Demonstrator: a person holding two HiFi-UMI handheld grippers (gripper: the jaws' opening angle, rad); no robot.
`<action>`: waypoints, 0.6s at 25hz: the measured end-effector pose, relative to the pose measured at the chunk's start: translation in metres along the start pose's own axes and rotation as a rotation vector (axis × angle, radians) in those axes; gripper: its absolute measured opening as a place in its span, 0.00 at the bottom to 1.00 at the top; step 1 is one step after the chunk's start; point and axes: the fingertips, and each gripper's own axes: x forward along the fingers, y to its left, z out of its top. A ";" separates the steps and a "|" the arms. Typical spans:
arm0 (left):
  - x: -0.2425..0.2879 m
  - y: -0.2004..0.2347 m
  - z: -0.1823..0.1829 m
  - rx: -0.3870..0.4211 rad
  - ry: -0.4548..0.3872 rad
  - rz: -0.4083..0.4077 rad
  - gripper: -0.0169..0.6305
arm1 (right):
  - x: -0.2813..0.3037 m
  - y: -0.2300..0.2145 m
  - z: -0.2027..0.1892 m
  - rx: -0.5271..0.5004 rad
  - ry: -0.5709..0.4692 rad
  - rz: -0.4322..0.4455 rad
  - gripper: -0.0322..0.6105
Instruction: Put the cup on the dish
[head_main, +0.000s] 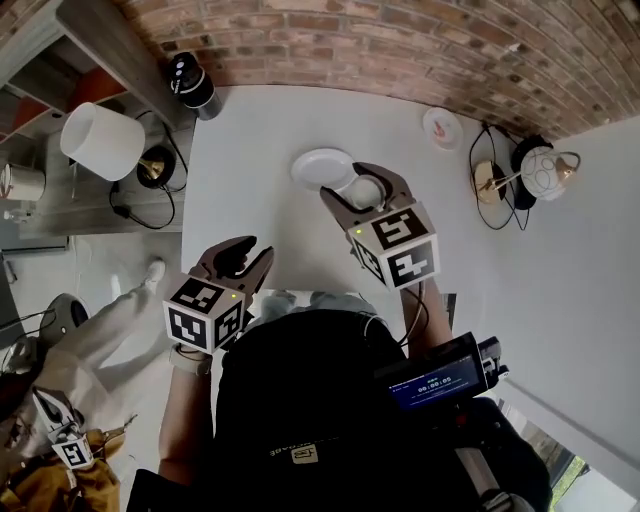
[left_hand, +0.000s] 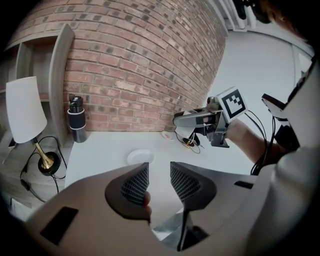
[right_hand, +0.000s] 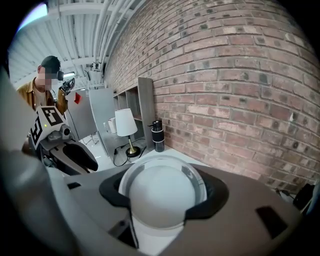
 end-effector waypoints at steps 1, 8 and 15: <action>0.001 -0.001 0.000 -0.008 -0.002 0.012 0.24 | 0.002 -0.002 -0.001 -0.005 0.001 0.008 0.45; 0.004 -0.006 0.008 -0.061 -0.005 0.089 0.24 | 0.023 -0.023 -0.012 -0.017 0.031 0.063 0.45; 0.008 -0.005 0.008 -0.107 -0.004 0.156 0.24 | 0.049 -0.039 -0.024 -0.047 0.062 0.102 0.45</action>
